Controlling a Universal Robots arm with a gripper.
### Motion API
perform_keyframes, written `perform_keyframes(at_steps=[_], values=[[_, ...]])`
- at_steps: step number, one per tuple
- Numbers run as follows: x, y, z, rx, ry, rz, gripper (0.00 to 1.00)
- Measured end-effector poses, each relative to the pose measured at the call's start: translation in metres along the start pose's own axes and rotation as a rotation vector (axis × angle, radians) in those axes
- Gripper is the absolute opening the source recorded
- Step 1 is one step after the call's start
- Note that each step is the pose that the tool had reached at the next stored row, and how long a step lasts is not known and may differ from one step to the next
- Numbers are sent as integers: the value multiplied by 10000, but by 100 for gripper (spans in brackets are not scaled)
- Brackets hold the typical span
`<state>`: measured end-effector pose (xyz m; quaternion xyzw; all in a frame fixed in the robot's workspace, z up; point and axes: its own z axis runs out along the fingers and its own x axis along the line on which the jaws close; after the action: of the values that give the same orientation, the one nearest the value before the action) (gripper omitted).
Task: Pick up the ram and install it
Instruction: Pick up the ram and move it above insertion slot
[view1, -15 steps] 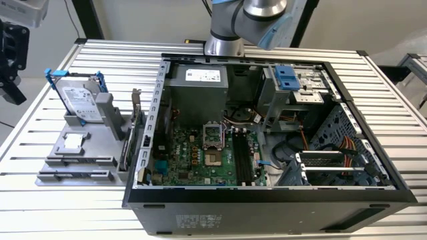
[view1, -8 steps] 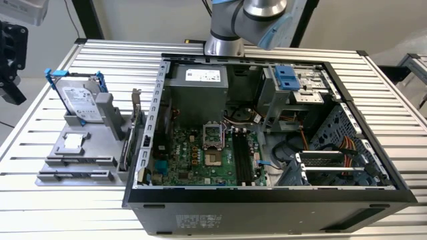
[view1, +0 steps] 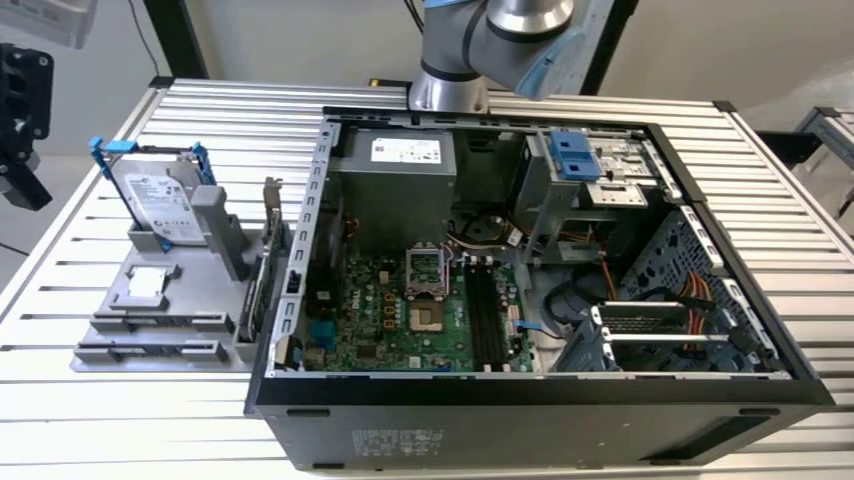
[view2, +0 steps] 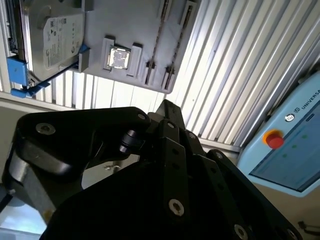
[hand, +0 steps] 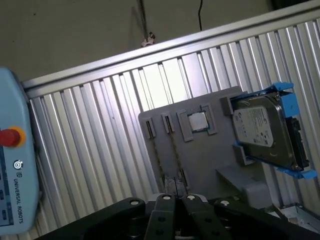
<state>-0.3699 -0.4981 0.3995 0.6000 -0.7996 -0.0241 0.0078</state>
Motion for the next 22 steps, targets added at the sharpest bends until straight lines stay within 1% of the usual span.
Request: perform_keyframes(at_steps=[5, 9, 13, 15, 18, 20, 22], values=[[0, 0, 0, 8, 12, -300, 0], [-1, 0, -1, 59, 12, -536, 0], [0, 0, 0, 167, -8, -769, 0], [0, 1, 0, 272, -30, -893, 0], [0, 0, 0, 392, -54, -1069, 0], [-1, -1, 0, 414, -57, -1190, 0], [-1, 0, 1, 416, -54, -1360, 0]])
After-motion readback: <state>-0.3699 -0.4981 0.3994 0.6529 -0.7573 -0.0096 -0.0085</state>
